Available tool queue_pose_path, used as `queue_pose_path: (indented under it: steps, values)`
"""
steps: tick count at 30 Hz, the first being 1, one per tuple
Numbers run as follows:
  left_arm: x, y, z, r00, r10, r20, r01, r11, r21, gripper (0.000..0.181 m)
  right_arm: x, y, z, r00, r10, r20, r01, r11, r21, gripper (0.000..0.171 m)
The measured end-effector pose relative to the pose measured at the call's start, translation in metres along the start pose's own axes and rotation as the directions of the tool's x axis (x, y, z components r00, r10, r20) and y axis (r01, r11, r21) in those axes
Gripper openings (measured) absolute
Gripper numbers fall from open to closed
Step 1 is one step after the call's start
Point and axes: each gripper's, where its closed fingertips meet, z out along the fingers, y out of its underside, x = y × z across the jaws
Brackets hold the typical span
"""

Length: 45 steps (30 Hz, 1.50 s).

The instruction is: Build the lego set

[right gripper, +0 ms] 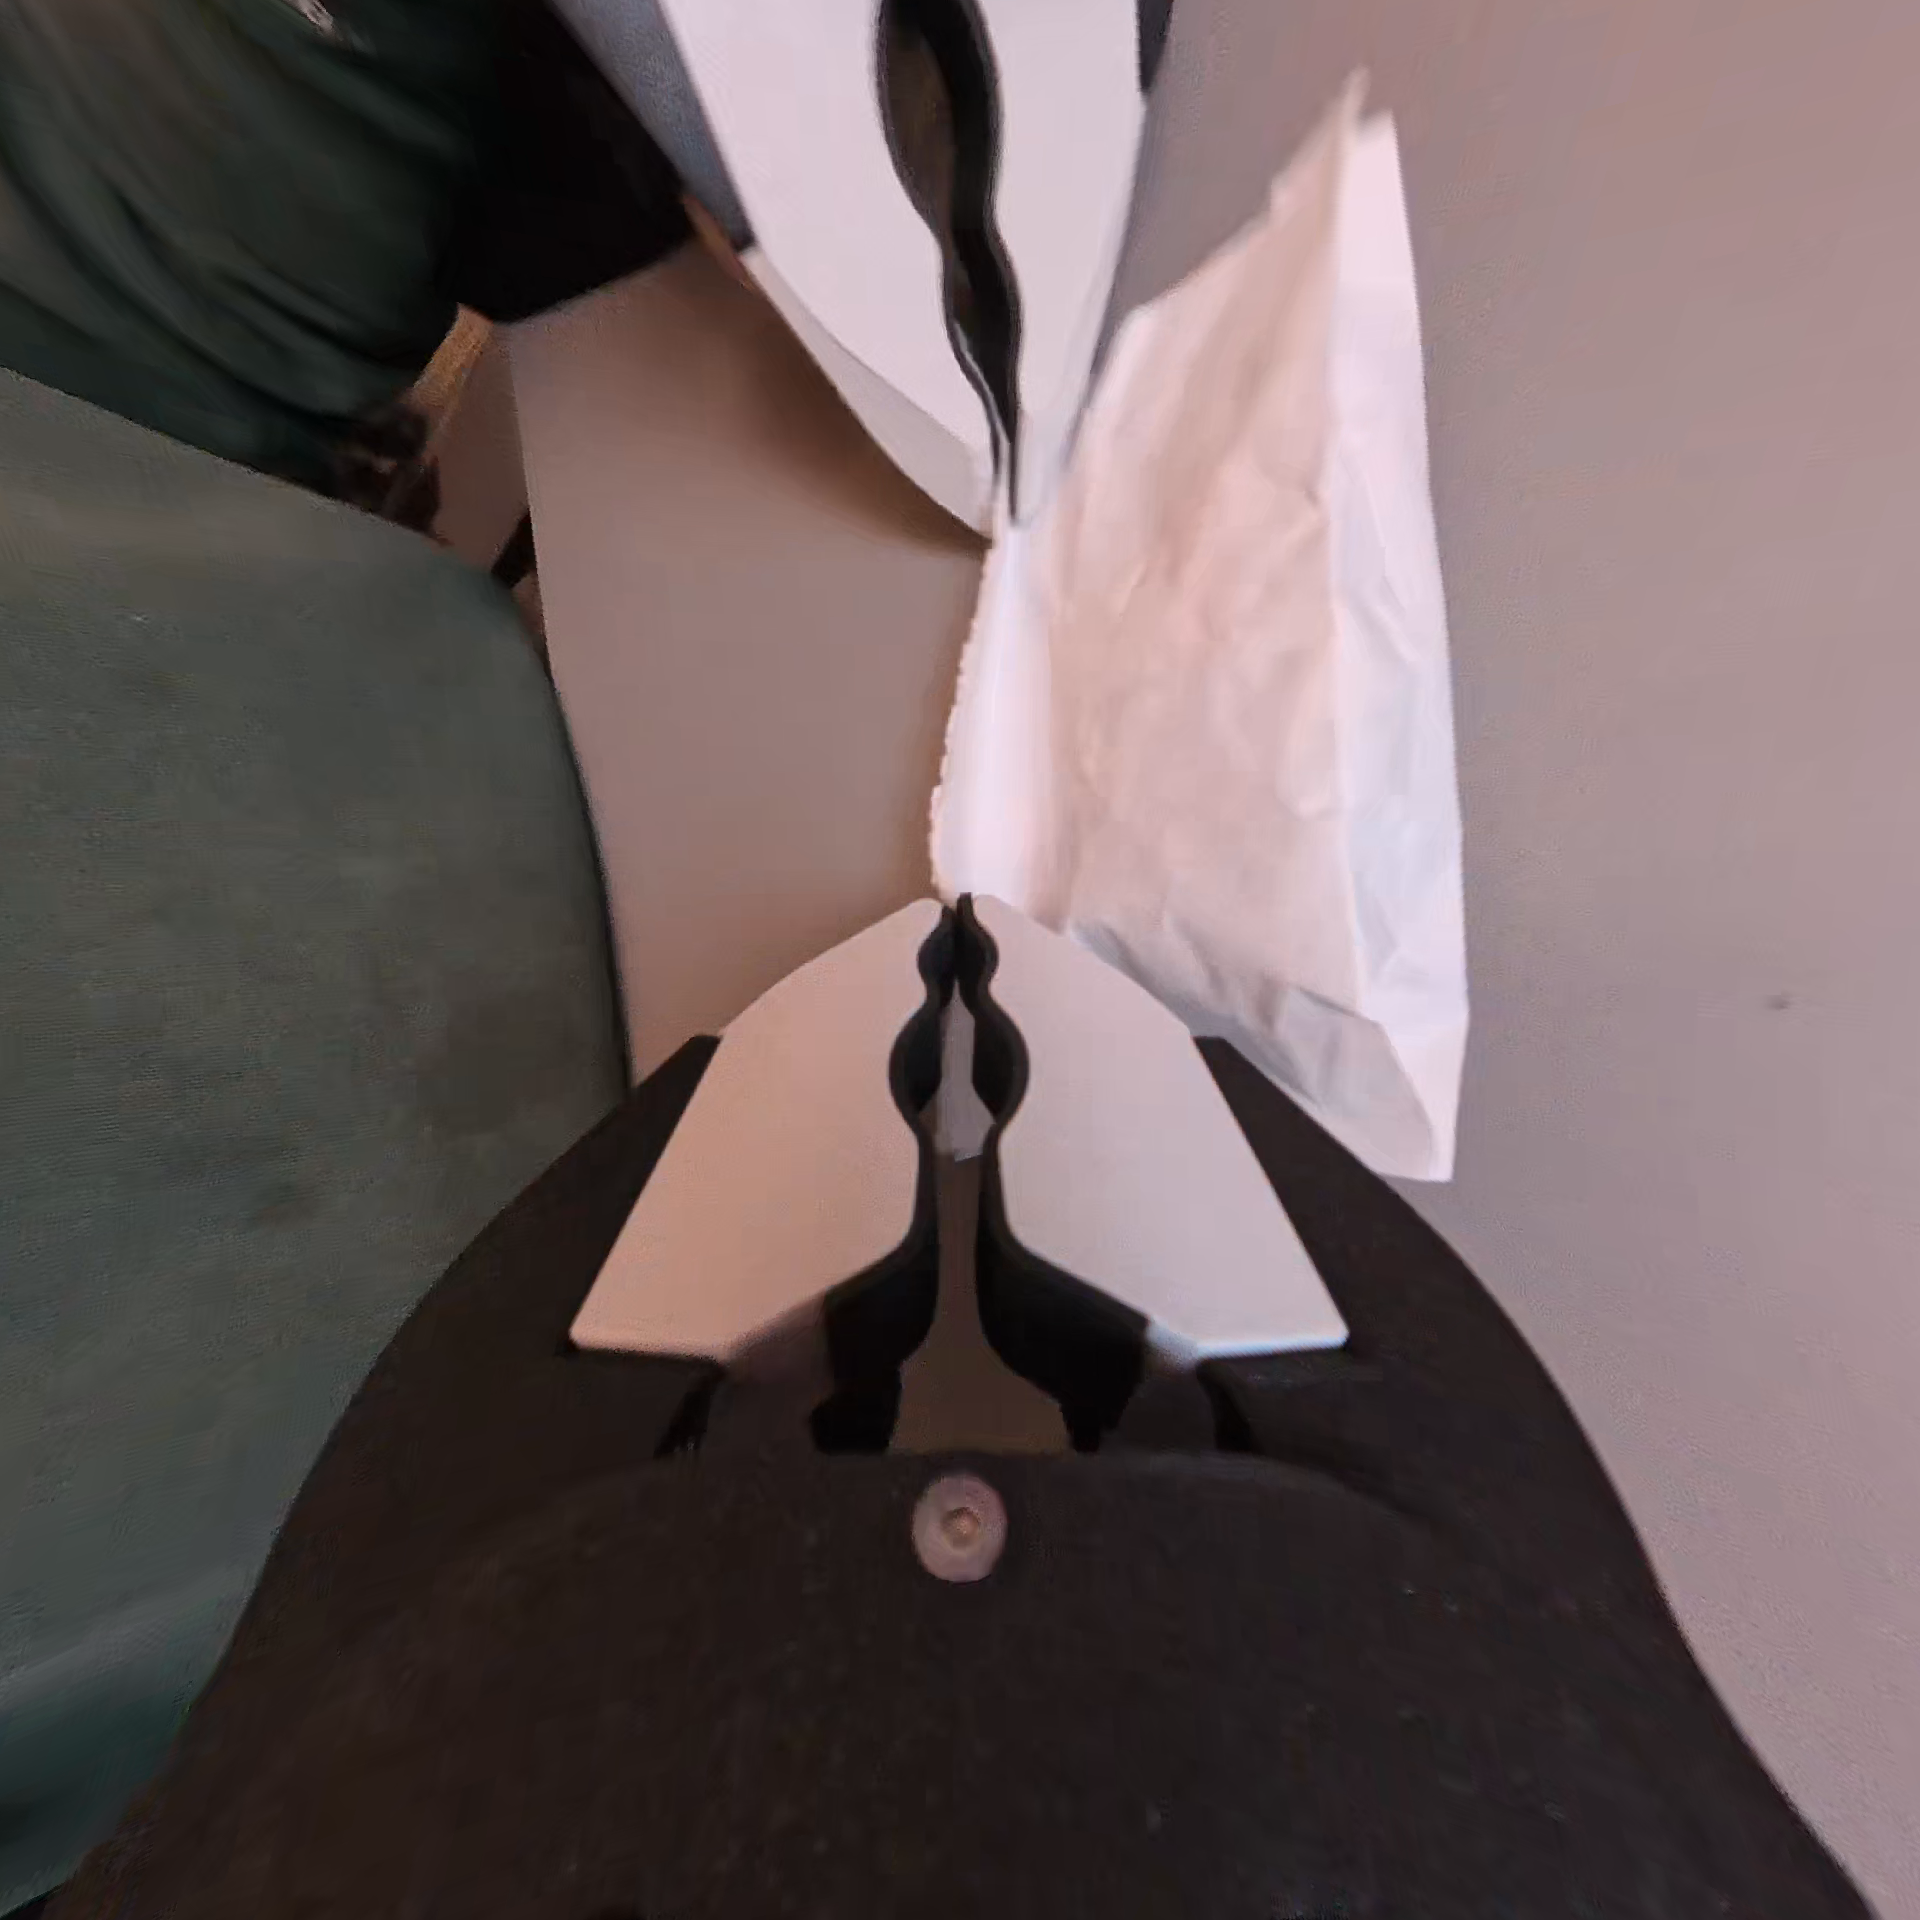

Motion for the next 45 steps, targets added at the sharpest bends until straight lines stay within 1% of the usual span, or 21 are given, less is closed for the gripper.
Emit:
queue_pose_path:
  steps: [3,8,10,12,13,15,17,21,23,24,25,27,29,30,33,38,41,42,43,44,45]
  values:
    - [0.001,0.001,0.001,1.0,-0.007,0.008,0.007,1.0,0.002,0.001,0.003,0.002,0.003,0.992,0.108,0.065,-0.108,0.994,-0.008,0.0]
    - [-0.001,0.002,-0.001,0.999,-0.014,0.044,0.014,1.0,-0.008,0.002,0.013,-0.003,0.0,0.992,0.124,0.034,-0.126,0.989,0.073,0.0]
    - [-0.002,0.001,0.0,0.999,-0.011,0.044,0.012,1.0,-0.018,0.002,0.019,-0.008,-0.007,0.998,0.053,-0.044,-0.047,0.989,0.143,0.0]
    - [-0.002,0.001,0.0,0.999,-0.013,0.032,0.014,1.0,-0.019,0.002,0.021,-0.009,-0.013,0.981,-0.102,-0.165,0.129,0.979,0.16,0.001]
    - [-0.002,0.001,-0.001,1.0,-0.018,0.022,0.018,1.0,-0.018,0.002,0.022,-0.008,-0.014,0.95,-0.194,-0.244,0.233,0.961,0.146,0.001]
    - [-0.002,0.001,-0.001,1.0,-0.02,0.009,0.02,1.0,-0.02,0.002,0.022,-0.008,-0.016,0.845,-0.37,-0.386,0.433,0.897,0.088,0.005]
    - [-0.002,0.001,-0.001,1.0,-0.012,0.004,0.012,1.0,-0.025,0.002,0.022,-0.002,-0.014,0.727,-0.51,-0.46,0.573,0.82,-0.004,0.018]
    - [-0.001,0.003,-0.001,1.0,0.005,-0.022,-0.005,0.999,-0.033,0.002,0.029,-0.002,-0.017,0.539,-0.629,-0.56,0.705,0.701,-0.11,0.022]
    - [0.0,0.004,-0.001,0.999,0.014,-0.037,-0.015,0.999,-0.046,0.002,0.032,-0.004,-0.017,0.487,-0.661,-0.571,0.736,0.662,-0.138,0.018]
    - [0.0,0.004,-0.001,0.999,0.014,-0.042,-0.017,0.999,-0.051,0.002,0.032,-0.003,-0.015,0.483,-0.674,-0.56,0.743,0.653,-0.145,0.011]
    - [0.001,0.004,-0.001,0.999,0.011,-0.047,-0.014,0.998,-0.056,0.002,0.03,-0.001,-0.013,0.502,-0.678,-0.537,0.74,0.658,-0.14,0.0]
    - [0.0,0.004,-0.001,0.999,0.006,-0.053,-0.008,0.999,-0.053,0.002,0.025,0.002,-0.01,0.627,-0.623,-0.468,0.673,0.735,-0.078,0.0]
    - [0.0,0.004,-0.002,0.999,-0.004,-0.053,0.002,0.999,-0.037,0.002,0.019,0.005,-0.008,0.786,-0.498,-0.366,0.538,0.843,0.008,0.0]
    - [-0.001,0.003,-0.003,0.999,-0.006,-0.049,0.005,1.0,-0.025,0.002,0.017,0.005,-0.008,0.844,-0.432,-0.319,0.467,0.883,0.041,0.0]
    - [-0.004,-0.002,-0.005,0.999,-0.013,-0.038,0.014,1.0,0.021,0.001,0.012,0.007,-0.006,0.953,-0.242,-0.184,0.263,0.959,0.102,0.0]
    - [-0.007,-0.009,-0.008,0.998,0.055,0.03,-0.058,0.993,0.099,0.004,0.008,0.006,-0.006,0.998,-0.033,-0.051,0.041,0.988,0.147,0.0]
    - [-0.004,-0.018,-0.011,0.989,0.125,0.076,-0.137,0.975,0.177,0.021,0.005,0.005,-0.008,0.998,0.056,0.035,-0.062,0.981,0.182,0.0]
    - [-0.005,-0.021,-0.011,0.985,0.14,0.1,-0.158,0.968,0.195,0.019,0.004,0.004,-0.01,0.995,0.076,0.061,-0.087,0.978,0.189,0.0]
    - [-0.007,-0.023,-0.011,0.981,0.149,0.121,-0.171,0.963,0.206,0.01,0.003,0.004,-0.011,0.992,0.096,0.084,-0.111,0.975,0.194,0.0]
    - [-0.007,-0.024,-0.01,0.982,0.148,0.12,-0.171,0.962,0.213,0.002,0.003,0.005,-0.012,0.989,0.112,0.1,-0.13,0.973,0.191,0.0]
    - [-0.005,-0.024,-0.008,0.987,0.127,0.099,-0.146,0.966,0.213,0.001,0.003,0.006,-0.013,0.986,0.125,0.111,-0.144,0.972,0.183,0.0]
